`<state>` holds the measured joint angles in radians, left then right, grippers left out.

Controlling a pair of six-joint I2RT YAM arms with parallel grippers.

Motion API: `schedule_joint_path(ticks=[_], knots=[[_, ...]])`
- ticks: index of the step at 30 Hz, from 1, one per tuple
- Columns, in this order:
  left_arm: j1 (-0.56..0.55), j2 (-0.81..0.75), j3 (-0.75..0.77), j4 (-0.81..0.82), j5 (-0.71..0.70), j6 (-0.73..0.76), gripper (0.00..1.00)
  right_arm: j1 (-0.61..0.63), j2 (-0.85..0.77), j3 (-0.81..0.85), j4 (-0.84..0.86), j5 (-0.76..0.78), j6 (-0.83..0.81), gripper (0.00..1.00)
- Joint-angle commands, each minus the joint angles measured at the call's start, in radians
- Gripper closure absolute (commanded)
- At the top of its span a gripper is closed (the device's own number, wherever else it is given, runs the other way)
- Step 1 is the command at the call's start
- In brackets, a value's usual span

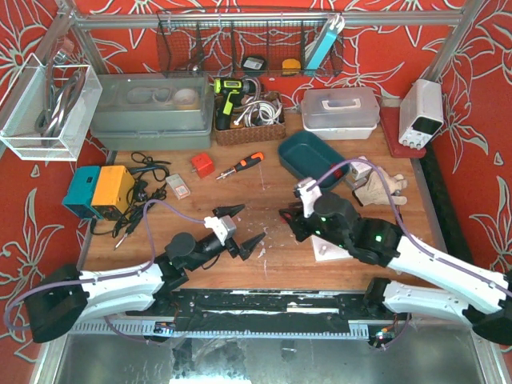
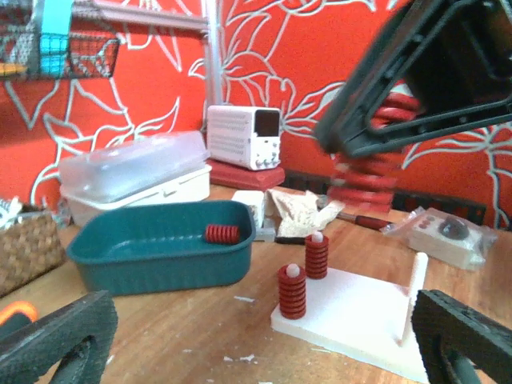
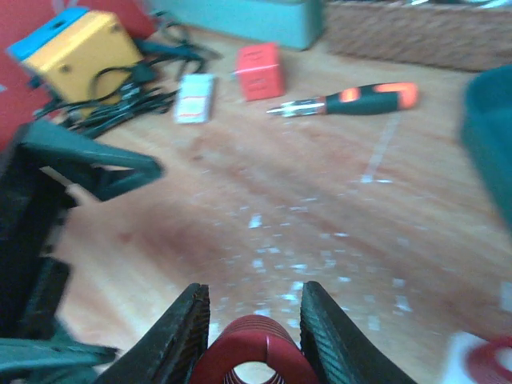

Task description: Install the large spring

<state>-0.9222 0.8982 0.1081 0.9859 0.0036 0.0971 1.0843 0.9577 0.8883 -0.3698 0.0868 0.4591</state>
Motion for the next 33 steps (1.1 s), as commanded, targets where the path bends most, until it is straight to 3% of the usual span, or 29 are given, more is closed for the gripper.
schedule_joint_path(ticks=[1, 7, 12, 19, 33], knots=[[0.002, 0.004, -0.012, 0.000, -0.106, -0.019, 0.00, -0.003, -0.108, -0.057, -0.119, 0.353, 0.047, 1.00], [0.002, 0.042, -0.028, 0.014, -0.160, -0.001, 0.00, -0.004, -0.210, -0.143, -0.306, 0.599, 0.221, 1.00], [0.001, 0.069, -0.007, -0.014, -0.167, -0.013, 0.00, -0.013, -0.254, -0.188, -0.470, 0.684, 0.416, 1.00], [0.002, 0.084, 0.003, -0.022, -0.183, -0.021, 0.00, -0.027, -0.266, -0.206, -0.610, 0.659, 0.601, 1.00], [0.002, 0.074, -0.002, -0.028, -0.188, -0.017, 0.00, -0.063, -0.270, -0.301, -0.549, 0.614, 0.650, 1.00]])
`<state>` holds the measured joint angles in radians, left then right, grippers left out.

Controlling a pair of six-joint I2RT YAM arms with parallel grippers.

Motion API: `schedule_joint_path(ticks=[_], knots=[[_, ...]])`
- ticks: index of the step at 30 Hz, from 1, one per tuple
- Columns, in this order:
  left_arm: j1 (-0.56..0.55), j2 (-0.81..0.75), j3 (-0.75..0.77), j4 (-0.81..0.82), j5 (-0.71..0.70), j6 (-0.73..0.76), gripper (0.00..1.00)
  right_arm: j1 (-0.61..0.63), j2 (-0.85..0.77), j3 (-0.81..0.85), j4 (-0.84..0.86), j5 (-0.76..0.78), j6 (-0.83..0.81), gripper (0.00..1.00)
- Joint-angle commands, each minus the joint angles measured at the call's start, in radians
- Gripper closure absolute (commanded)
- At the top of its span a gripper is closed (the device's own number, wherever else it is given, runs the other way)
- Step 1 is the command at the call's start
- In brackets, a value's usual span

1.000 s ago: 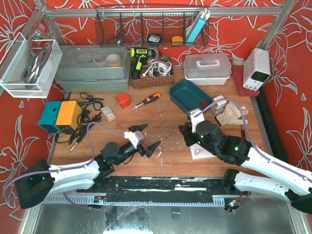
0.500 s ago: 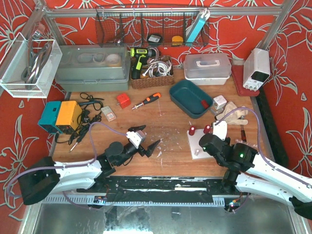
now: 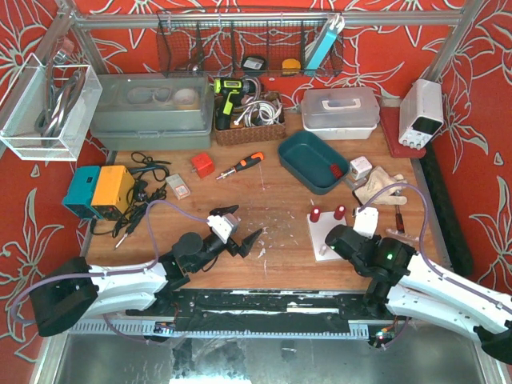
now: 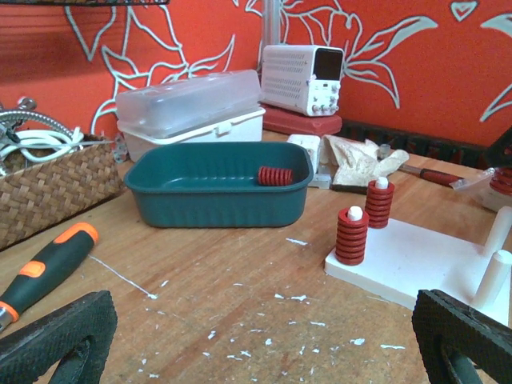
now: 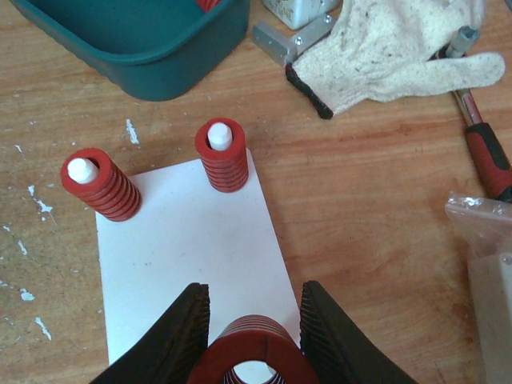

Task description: Install the large spring

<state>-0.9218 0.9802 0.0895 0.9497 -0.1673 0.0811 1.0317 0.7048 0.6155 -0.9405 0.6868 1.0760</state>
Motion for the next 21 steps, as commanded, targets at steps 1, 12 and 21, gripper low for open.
schedule_joint_path(ticks=[1, 12, 21], knots=[[0.001, -0.007, 0.016, 0.008, -0.017, -0.001, 0.00, -0.013, -0.024, -0.033, 0.027, 0.011, 0.035, 1.00], [0.001, -0.023, 0.013, -0.001, -0.017, 0.000, 0.00, -0.046, -0.034, -0.091, 0.056, -0.025, 0.040, 1.00], [0.001, -0.034, 0.012, -0.006, -0.020, 0.002, 0.00, -0.079, -0.023, -0.148, 0.104, -0.022, 0.038, 1.00]])
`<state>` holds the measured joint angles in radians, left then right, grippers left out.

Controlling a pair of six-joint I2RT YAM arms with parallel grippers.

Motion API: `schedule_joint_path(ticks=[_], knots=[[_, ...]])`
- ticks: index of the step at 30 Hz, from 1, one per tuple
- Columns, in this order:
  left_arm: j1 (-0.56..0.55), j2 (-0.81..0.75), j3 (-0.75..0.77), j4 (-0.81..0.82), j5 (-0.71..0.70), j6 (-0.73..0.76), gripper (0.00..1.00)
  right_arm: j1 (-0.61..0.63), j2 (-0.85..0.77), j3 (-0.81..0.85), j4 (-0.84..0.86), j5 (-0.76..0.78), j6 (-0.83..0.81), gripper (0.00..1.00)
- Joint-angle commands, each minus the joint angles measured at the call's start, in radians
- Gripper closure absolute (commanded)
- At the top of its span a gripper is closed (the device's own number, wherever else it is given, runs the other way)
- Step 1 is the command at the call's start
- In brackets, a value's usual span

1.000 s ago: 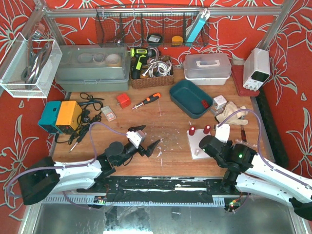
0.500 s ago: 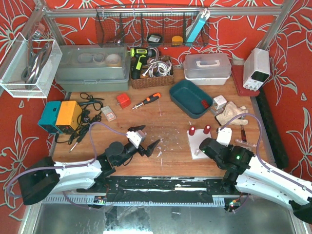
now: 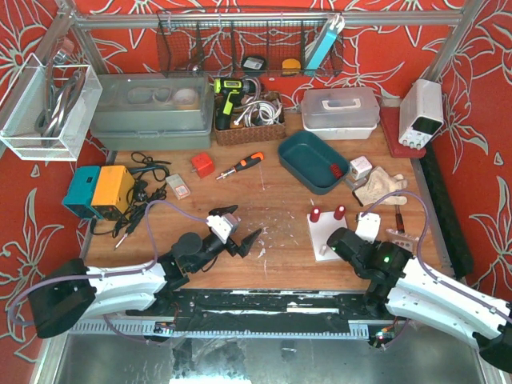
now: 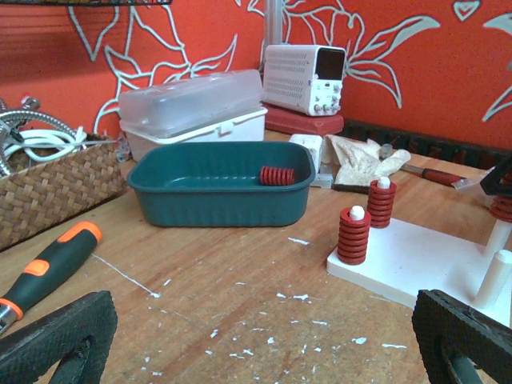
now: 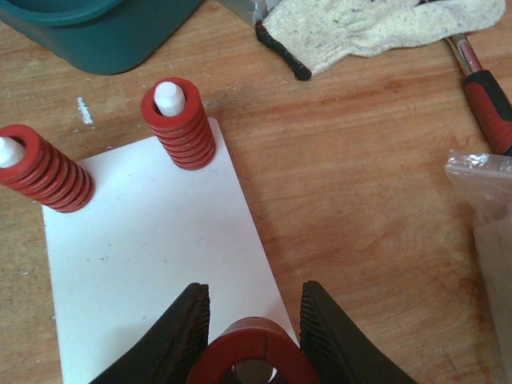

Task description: Install the large spring

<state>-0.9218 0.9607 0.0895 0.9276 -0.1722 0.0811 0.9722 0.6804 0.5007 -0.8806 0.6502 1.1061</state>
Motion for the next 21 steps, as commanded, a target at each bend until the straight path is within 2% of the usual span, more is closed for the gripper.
schedule_joint_path(ticks=[1, 11, 21], knots=[[0.001, -0.015, 0.012, 0.017, -0.015, 0.002, 0.00, -0.023, 0.000, -0.040, 0.060, 0.012, 0.003, 1.00], [0.001, -0.015, 0.005, 0.023, -0.028, 0.007, 0.00, -0.068, 0.025, -0.085, 0.153, -0.023, -0.031, 1.00], [0.001, -0.026, 0.002, 0.017, -0.030, 0.008, 0.00, -0.104, 0.035, -0.093, 0.167, -0.047, -0.046, 0.66]])
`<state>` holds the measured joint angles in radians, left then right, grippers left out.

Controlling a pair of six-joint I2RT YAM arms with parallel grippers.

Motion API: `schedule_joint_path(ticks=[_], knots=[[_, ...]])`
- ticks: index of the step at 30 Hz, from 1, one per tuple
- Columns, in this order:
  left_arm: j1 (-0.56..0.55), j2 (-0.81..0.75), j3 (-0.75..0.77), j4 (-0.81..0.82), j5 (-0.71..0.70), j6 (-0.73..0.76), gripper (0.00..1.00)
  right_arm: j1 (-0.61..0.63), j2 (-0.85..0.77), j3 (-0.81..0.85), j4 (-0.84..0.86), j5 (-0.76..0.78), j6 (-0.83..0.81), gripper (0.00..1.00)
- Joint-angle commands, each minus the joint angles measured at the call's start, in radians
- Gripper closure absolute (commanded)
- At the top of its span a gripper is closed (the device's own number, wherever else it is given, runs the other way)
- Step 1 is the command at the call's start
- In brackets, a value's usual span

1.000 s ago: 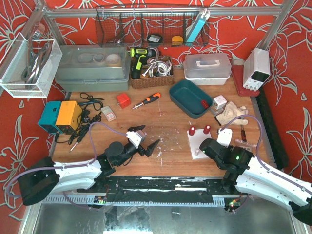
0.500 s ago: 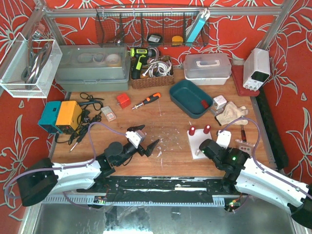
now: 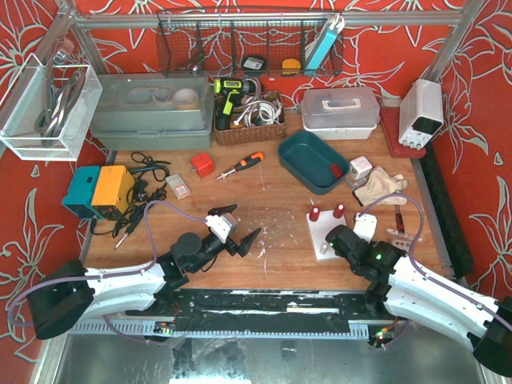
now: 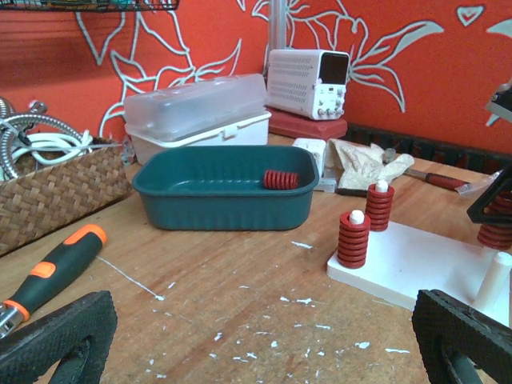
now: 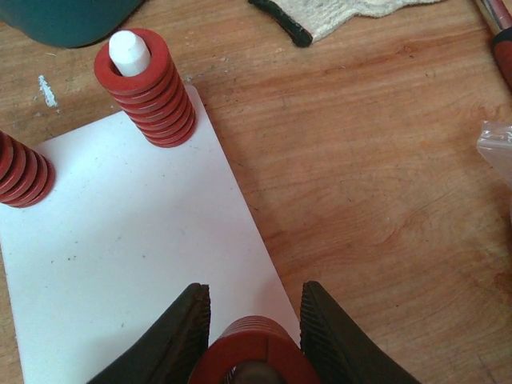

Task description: Install the large spring

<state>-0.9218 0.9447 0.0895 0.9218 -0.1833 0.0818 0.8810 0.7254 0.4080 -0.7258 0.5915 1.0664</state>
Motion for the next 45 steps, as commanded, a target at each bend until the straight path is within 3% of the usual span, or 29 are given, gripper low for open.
schedule_joint_path(ticks=[1, 9, 14, 19, 25, 31, 35, 38, 45], knots=[[0.001, -0.007, 0.003, 0.023, -0.018, 0.006, 0.00, -0.016, -0.014, 0.005, 0.006, 0.011, -0.008, 0.62], [0.001, -0.001, 0.004, 0.021, -0.020, 0.004, 0.00, -0.038, -0.048, 0.090, -0.074, 0.024, -0.045, 0.38], [0.001, 0.019, 0.013, 0.018, -0.021, -0.012, 0.00, -0.046, -0.069, 0.185, -0.096, 0.024, -0.120, 0.29], [0.001, 0.094, 0.071, -0.059, -0.026, -0.053, 0.00, -0.048, -0.031, 0.292, -0.044, 0.058, -0.272, 0.21], [0.016, 0.138, 0.118, -0.122, -0.043, -0.143, 0.00, -0.051, 0.133, 0.392, 0.096, 0.103, -0.461, 0.12], [0.138, 0.124, 0.125, -0.190, 0.046, -0.296, 0.00, -0.100, 0.280, 0.468, 0.317, 0.056, -0.720, 0.13], [0.230, 0.120, 0.092, -0.165, 0.122, -0.403, 0.00, -0.190, 0.400, 0.542, 0.372, -0.080, -0.829, 0.16], [0.239, 0.119, 0.076, -0.144, 0.134, -0.404, 0.00, -0.234, 0.514, 0.619, 0.388, -0.118, -0.929, 0.18], [0.239, 0.092, 0.075, -0.139, 0.163, -0.386, 0.00, -0.384, 0.780, 0.796, 0.323, -0.258, -1.025, 0.39]])
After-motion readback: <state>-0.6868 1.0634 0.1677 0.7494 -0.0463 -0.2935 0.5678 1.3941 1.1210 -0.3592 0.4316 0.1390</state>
